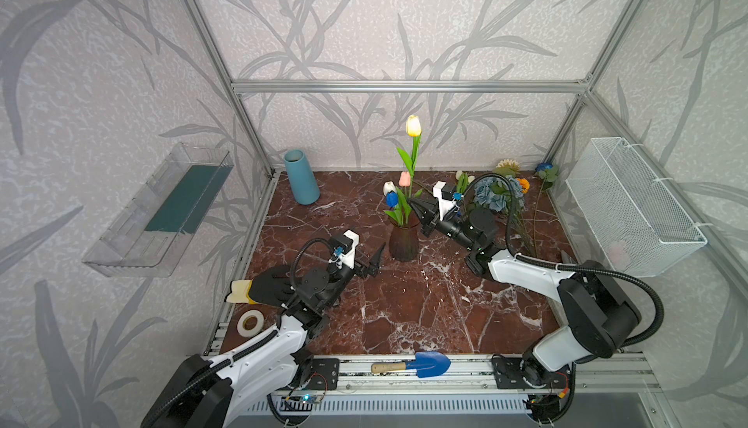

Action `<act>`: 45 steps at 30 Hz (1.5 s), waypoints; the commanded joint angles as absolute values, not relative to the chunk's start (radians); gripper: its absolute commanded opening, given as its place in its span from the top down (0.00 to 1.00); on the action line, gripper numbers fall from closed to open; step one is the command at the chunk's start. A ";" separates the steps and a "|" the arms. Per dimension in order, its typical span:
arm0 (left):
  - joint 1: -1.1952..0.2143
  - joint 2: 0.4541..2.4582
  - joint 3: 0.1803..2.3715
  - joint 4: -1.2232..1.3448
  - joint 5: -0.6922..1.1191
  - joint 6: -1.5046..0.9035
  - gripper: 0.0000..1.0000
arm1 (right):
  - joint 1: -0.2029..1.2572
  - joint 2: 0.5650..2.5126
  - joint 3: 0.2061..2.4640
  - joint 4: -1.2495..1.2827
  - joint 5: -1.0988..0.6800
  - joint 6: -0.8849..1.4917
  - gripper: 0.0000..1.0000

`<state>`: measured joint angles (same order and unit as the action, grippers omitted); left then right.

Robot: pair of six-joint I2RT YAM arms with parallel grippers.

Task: Arrange flowers in a vase
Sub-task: Place the flower in the vase.

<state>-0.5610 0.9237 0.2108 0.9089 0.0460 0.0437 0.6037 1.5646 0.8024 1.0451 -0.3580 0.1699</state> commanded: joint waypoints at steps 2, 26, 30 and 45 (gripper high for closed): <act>-0.561 0.925 0.207 0.917 0.034 0.054 0.01 | 0.610 1.562 0.787 1.018 -0.328 0.093 1.00; -0.561 0.951 0.210 0.941 0.032 0.051 0.01 | 0.637 1.382 0.713 0.752 -0.226 -0.031 0.66; -0.561 0.931 0.210 0.935 0.040 0.048 0.01 | 0.637 1.294 0.707 0.690 -0.191 -0.055 0.64; -0.561 0.918 0.241 0.871 0.100 0.058 0.01 | 0.298 1.392 1.015 -0.017 -0.097 0.164 0.65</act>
<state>-0.5610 0.9092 0.2123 0.8799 0.0818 0.0452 0.3153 1.3216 0.9154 0.2737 -0.1364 0.1165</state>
